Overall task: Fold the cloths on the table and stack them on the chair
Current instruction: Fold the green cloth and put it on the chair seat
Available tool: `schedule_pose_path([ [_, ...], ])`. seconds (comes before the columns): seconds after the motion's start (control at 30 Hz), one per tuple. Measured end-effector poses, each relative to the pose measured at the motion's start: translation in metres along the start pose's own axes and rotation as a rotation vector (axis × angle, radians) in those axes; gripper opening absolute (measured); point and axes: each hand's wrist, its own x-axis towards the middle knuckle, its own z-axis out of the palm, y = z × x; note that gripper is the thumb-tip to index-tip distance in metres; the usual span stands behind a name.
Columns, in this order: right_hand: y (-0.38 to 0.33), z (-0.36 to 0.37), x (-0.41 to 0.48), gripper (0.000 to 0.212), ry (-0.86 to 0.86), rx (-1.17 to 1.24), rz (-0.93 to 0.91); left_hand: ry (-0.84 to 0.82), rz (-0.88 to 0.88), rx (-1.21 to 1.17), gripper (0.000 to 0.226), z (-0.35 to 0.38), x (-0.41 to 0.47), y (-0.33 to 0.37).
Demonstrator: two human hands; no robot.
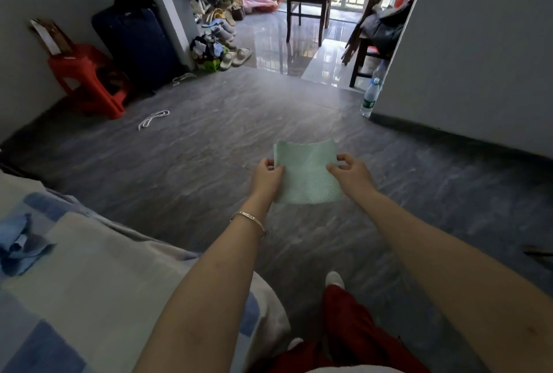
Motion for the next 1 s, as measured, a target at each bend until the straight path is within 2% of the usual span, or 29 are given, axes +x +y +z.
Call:
schedule_pose_path([
  [0.27,-0.025,-0.038,0.099,0.024,-0.031,-0.024,-0.043,0.07,-0.007,-0.017,0.01,0.053,0.066,0.051],
  [0.5,-0.043,-0.064,0.166,0.022,-0.091,-0.027,-0.067,0.135,0.002,-0.02,0.024,0.09,0.113,0.081],
  [0.6,-0.049,-0.07,0.19,0.028,-0.093,-0.054,-0.069,0.162,-0.016,-0.016,0.025,0.101,0.136,0.09],
  [1.0,-0.086,-0.043,0.309,0.021,-0.093,-0.039,-0.039,0.152,-0.033,-0.001,0.023,0.101,0.262,0.124],
])
